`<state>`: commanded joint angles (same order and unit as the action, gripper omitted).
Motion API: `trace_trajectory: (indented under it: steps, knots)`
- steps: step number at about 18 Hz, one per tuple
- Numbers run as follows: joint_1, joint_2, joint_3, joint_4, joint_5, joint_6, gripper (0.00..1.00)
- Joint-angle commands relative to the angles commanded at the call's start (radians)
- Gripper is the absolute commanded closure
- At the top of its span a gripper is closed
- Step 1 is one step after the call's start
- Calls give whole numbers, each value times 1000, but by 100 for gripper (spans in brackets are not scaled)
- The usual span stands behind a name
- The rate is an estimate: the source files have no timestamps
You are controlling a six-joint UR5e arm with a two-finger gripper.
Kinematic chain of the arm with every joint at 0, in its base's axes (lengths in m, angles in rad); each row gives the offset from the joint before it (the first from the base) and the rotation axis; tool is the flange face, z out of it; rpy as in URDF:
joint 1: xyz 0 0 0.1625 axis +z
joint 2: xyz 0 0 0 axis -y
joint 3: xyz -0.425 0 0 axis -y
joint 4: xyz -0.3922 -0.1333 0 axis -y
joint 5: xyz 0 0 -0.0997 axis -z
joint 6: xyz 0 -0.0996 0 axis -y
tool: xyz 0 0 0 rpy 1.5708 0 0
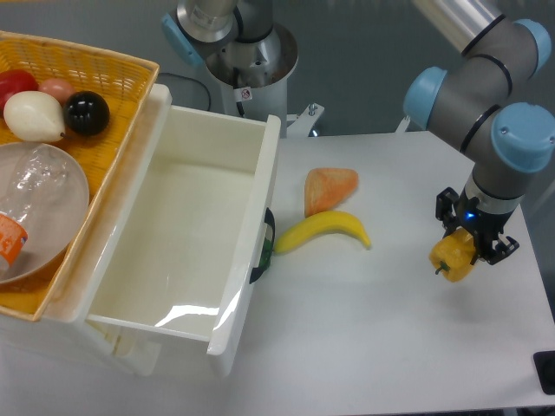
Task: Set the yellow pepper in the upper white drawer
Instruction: 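Lift the held yellow bell pepper up off the table, then carry the yellow pepper over the open white drawer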
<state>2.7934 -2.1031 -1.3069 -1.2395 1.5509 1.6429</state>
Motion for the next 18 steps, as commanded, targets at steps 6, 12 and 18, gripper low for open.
trace_trajectory:
  steps: [6, 12, 18]
  knots:
    - [9, 61, -11, -24, -27, -18, 67]
    - [23, 199, -29, -140, -127, -116, 67]
    - [-3, 307, -83, -141, -245, -277, 67]
